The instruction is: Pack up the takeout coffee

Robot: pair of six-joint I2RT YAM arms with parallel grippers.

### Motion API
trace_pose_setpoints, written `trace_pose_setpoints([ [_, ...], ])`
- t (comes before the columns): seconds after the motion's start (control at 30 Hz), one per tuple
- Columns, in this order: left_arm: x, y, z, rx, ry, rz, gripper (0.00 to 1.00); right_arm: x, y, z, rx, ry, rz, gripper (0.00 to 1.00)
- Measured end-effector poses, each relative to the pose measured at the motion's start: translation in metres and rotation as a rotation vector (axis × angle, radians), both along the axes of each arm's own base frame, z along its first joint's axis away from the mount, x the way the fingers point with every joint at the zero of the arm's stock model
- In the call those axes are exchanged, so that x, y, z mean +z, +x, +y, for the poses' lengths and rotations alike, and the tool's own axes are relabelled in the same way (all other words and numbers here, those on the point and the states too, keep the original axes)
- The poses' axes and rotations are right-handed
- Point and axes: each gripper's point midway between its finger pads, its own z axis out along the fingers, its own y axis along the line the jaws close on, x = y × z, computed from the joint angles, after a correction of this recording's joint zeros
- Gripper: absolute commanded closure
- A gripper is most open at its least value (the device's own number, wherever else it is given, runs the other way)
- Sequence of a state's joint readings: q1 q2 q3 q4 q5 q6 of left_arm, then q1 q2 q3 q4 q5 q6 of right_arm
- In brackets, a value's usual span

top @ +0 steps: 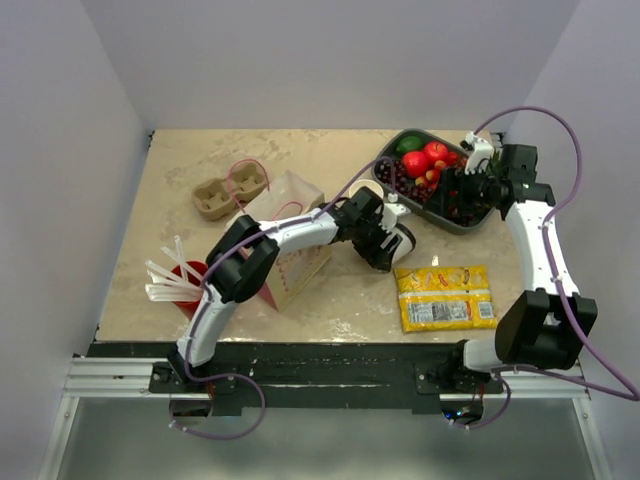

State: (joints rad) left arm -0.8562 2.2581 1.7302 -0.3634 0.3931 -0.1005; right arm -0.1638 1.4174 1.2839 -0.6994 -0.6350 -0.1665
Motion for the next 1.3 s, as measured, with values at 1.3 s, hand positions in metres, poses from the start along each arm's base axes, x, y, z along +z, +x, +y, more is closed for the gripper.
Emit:
trace_pose_setpoints([
  [1.3,0.199,-0.090,0.024,-0.473,-0.701,-0.893,0.55,0.152,-0.087,0.039,0.427,-0.069,-0.308,0.21],
])
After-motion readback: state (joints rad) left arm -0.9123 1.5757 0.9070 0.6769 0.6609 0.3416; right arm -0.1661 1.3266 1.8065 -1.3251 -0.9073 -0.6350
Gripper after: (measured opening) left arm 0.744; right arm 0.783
